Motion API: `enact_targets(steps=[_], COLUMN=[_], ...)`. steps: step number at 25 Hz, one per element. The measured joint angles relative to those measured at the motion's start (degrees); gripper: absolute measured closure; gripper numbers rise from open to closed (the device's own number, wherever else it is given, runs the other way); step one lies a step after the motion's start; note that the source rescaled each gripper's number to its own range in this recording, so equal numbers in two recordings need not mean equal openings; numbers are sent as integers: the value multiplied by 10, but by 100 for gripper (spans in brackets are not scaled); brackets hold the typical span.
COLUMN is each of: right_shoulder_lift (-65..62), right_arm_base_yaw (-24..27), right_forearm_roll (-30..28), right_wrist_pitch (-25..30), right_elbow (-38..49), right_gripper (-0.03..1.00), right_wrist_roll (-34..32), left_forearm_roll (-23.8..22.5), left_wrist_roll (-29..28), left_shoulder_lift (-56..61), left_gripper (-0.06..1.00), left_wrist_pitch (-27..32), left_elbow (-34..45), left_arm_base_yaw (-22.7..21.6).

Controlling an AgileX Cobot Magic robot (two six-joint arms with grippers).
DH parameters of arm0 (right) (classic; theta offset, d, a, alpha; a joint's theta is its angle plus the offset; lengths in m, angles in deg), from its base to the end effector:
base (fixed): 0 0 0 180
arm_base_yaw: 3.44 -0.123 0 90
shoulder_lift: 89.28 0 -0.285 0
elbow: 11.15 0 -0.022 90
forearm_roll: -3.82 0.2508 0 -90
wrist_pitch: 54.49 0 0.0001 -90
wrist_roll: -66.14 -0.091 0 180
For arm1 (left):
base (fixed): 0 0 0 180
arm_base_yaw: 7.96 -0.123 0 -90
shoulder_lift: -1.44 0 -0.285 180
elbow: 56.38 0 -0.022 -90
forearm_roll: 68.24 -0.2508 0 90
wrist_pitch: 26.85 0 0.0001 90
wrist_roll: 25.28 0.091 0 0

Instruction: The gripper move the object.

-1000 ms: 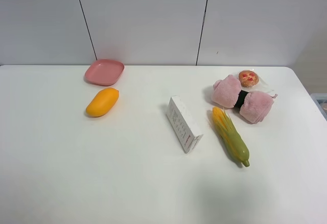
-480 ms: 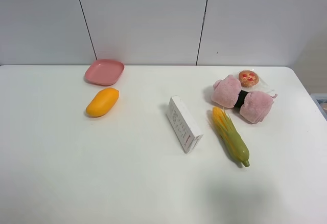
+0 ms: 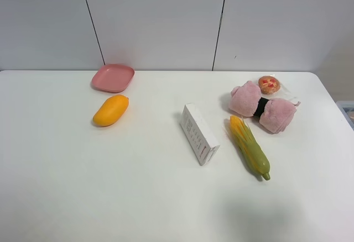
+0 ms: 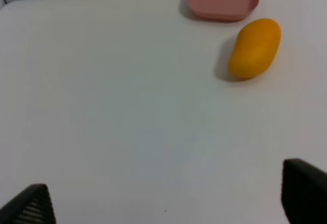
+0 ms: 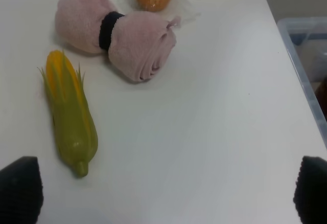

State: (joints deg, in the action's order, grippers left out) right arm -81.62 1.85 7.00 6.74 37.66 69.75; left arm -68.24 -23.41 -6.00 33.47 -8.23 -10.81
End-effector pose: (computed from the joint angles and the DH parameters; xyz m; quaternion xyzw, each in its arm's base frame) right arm -0.0047 0.0049 0.2756 0.0114 0.8554 -0.0125 0.5177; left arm -0.0063 -0.0003 0.2799 -0.0072 0.8476 0.0218 0.5301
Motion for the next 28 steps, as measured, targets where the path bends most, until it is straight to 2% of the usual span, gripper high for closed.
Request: enact_targets(steps=[28], right_shoulder_lift=[0], right_arm_base_yaw=[0], right_forearm_roll=[0], right_wrist_pitch=[0], right_elbow=[0], right_gripper=[-3], right_wrist_roll=[0], left_forearm_roll=[0], left_wrist_roll=[0], left_shoulder_lift=[0], left_gripper=[-6], left_wrist_pitch=[0], left_elbow=[0], left_arm_base_yaw=[0])
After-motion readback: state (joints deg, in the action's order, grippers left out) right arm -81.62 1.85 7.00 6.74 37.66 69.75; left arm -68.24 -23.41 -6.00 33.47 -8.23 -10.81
